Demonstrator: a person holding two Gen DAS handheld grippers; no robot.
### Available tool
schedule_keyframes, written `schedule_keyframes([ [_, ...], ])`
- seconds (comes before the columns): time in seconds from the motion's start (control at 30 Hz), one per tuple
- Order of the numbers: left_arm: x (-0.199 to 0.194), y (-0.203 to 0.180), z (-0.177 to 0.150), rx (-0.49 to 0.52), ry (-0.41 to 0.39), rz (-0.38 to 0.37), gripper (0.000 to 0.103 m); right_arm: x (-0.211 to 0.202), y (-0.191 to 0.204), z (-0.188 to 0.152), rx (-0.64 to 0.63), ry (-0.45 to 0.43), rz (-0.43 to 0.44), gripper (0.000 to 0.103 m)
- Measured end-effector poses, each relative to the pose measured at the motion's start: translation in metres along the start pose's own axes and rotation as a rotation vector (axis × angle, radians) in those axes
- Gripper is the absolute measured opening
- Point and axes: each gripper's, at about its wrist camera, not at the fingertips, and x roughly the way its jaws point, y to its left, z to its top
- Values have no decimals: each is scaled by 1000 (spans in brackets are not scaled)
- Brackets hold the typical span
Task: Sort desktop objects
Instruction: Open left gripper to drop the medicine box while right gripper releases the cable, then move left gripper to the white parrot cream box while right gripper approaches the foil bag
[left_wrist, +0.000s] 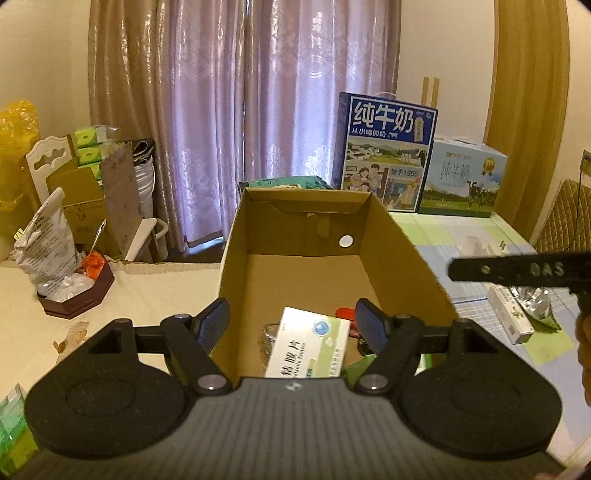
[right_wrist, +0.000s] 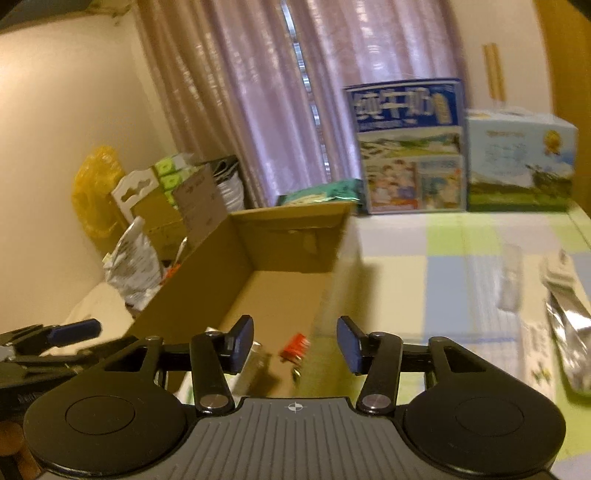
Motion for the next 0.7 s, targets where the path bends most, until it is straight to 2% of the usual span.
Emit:
schedule_keyframes([
  [0.1,-10,-11,0,1,-5,-6,74,-20,-20,-14,41,2,-37,59],
  [0.3,-24,-43,-1,20,-4,-35,79,-54,-56,-36,109,24,-100,65],
  [0.5,-34,-75,-8,24,6,-62,88,-85,-77,-44,140,-7,-128,73],
  [0.7,-38,-104,-16,23,21,-87,90,-110,-98,-48,166,-34,-163,83],
])
